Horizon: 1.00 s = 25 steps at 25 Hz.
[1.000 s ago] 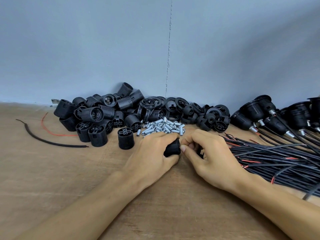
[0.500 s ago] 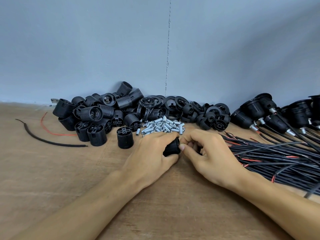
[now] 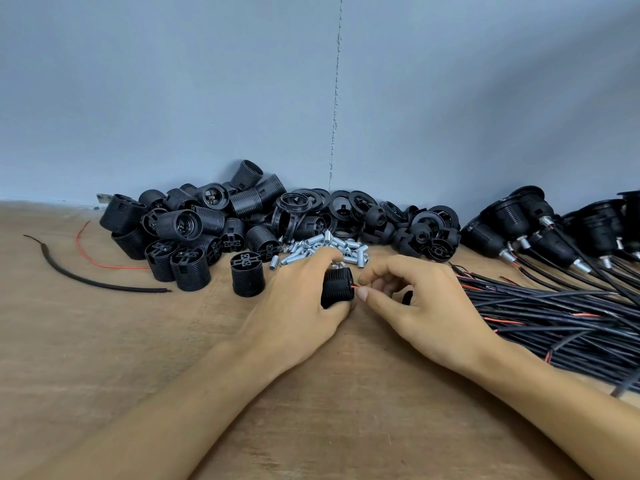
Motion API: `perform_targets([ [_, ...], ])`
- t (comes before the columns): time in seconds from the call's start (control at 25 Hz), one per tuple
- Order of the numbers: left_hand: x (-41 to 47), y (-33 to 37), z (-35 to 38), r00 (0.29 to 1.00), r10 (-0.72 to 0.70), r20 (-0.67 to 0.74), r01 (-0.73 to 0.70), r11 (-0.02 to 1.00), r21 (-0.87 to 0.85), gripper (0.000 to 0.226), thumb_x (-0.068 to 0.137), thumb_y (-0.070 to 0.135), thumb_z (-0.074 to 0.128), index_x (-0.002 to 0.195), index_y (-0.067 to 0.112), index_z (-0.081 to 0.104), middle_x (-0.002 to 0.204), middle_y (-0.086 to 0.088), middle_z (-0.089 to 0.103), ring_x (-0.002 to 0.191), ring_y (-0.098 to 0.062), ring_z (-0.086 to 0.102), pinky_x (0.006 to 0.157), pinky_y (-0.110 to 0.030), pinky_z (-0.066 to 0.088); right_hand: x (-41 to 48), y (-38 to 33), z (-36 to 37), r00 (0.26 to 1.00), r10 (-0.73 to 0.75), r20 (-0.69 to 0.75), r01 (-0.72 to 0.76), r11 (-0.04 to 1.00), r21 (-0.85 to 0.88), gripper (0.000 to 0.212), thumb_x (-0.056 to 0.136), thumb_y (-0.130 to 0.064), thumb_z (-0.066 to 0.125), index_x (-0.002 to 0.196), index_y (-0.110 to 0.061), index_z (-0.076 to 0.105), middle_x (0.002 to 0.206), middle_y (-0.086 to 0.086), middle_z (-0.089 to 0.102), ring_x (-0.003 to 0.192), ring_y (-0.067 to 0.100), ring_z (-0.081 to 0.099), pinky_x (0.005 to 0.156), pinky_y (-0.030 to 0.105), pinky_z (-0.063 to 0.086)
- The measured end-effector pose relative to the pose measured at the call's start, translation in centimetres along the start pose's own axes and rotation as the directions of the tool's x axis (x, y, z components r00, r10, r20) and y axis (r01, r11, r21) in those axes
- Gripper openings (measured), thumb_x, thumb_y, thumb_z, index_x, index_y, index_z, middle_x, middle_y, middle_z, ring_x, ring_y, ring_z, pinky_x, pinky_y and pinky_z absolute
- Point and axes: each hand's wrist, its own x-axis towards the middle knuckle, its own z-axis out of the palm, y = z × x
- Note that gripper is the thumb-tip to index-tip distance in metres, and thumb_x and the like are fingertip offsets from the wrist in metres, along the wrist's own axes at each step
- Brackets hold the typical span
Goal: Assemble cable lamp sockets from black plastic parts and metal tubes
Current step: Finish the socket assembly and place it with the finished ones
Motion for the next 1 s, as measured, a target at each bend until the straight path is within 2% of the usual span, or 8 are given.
perform_targets([
  [0.08,-0.11,-0.22,0.05,1.0,-0.023,-0.016,0.023,1.0,-0.005,0.034,0.082,0.041,0.077,0.102,0.042,0.05,0.089,0.02,0.061,0.085,-0.001,0.054,0.072,-0.017,0.043,-0.04,-0.03,-0.01,0.999,-0.039,0.0,0.039,0.999,-0.025,0.013,0.086,-0.016,0.075,0.084,-0.028,0.071,0.079,-0.011,0.067,0.078,0.012,0.062,0.069,0.02,0.048],
  [0.16,-0.16,-0.29,0.09,1.0,0.008,-0.01,-0.008,1.0,0.016,0.031,0.081,0.04,0.078,0.099,0.038,0.053,0.087,0.019,0.06,0.084,-0.002,0.054,0.073,-0.021,0.043,-0.07,-0.1,0.0,0.996,-0.086,0.011,0.086,0.995,-0.055,0.015,0.088,-0.014,0.074,0.082,-0.027,0.07,0.078,-0.01,0.064,0.078,0.013,0.06,0.068,0.017,0.044],
  [0.24,-0.2,-0.18,0.03,0.999,0.04,-0.007,-0.04,0.999,0.018,0.026,0.082,0.039,0.077,0.097,0.034,0.057,0.087,0.017,0.062,0.083,-0.004,0.056,0.076,-0.027,0.046,-0.09,-0.09,0.08,0.993,-0.111,0.024,0.113,0.991,-0.071,0.015,0.089,-0.012,0.072,0.082,-0.024,0.068,0.077,-0.007,0.062,0.075,0.015,0.057,0.068,0.02,0.044],
  [0.36,-0.28,0.05,-0.12,0.997,0.07,-0.011,-0.071,0.998,-0.002,0.021,0.081,0.04,0.074,0.094,0.031,0.06,0.082,0.015,0.062,0.08,-0.005,0.057,0.072,-0.03,0.049,-0.13,0.03,0.18,0.991,-0.127,0.033,0.129,0.988,-0.081,0.013,0.089,-0.01,0.07,0.082,-0.019,0.066,0.075,-0.004,0.061,0.072,0.016,0.055,0.067,0.027,0.045],
  [0.44,-0.34,0.16,-0.19,0.997,0.075,-0.008,-0.075,0.997,-0.002,0.02,0.081,0.038,0.075,0.094,0.03,0.061,0.081,0.014,0.062,0.079,-0.007,0.057,0.071,-0.032,0.049,-0.2,0.1,0.19,0.991,-0.132,0.037,0.134,0.988,-0.078,0.012,0.09,-0.01,0.07,0.082,-0.019,0.066,0.075,-0.003,0.061,0.072,0.015,0.055,0.066,0.024,0.044],
  [0.56,-0.41,0.18,-0.25,0.997,0.077,-0.009,-0.077,0.997,-0.013,0.019,0.082,0.035,0.075,0.093,0.029,0.061,0.08,0.014,0.061,0.079,-0.007,0.057,0.07,-0.031,0.048,-0.29,0.06,0.19,0.991,-0.132,0.018,0.133,0.989,-0.064,0.011,0.09,-0.011,0.07,0.085,-0.02,0.067,0.079,-0.004,0.063,0.076,0.014,0.055,0.067,0.018,0.042],
  [0.84,-0.42,0.07,-0.17,0.997,0.08,-0.005,-0.08,0.997,0.001,0.021,0.082,0.035,0.077,0.093,0.032,0.058,0.08,0.015,0.061,0.079,-0.005,0.056,0.07,-0.03,0.048,-0.32,0.07,0.26,0.989,-0.138,0.043,0.141,0.988,-0.067,0.019,0.091,-0.01,0.068,0.083,-0.026,0.062,0.075,-0.006,0.059,0.072,0.014,0.053,0.064,0.019,0.041],
  [1.0,-0.34,0.02,-0.1,0.995,0.097,-0.008,-0.097,0.995,0.011,0.02,0.082,0.036,0.075,0.091,0.034,0.056,0.079,0.016,0.059,0.078,-0.005,0.055,0.068,-0.024,0.044,-0.31,0.13,0.26,0.99,-0.141,0.018,0.142,0.987,-0.074,0.015,0.091,-0.011,0.068,0.083,-0.023,0.064,0.076,-0.004,0.06,0.074,0.016,0.054,0.064,0.021,0.041],
])
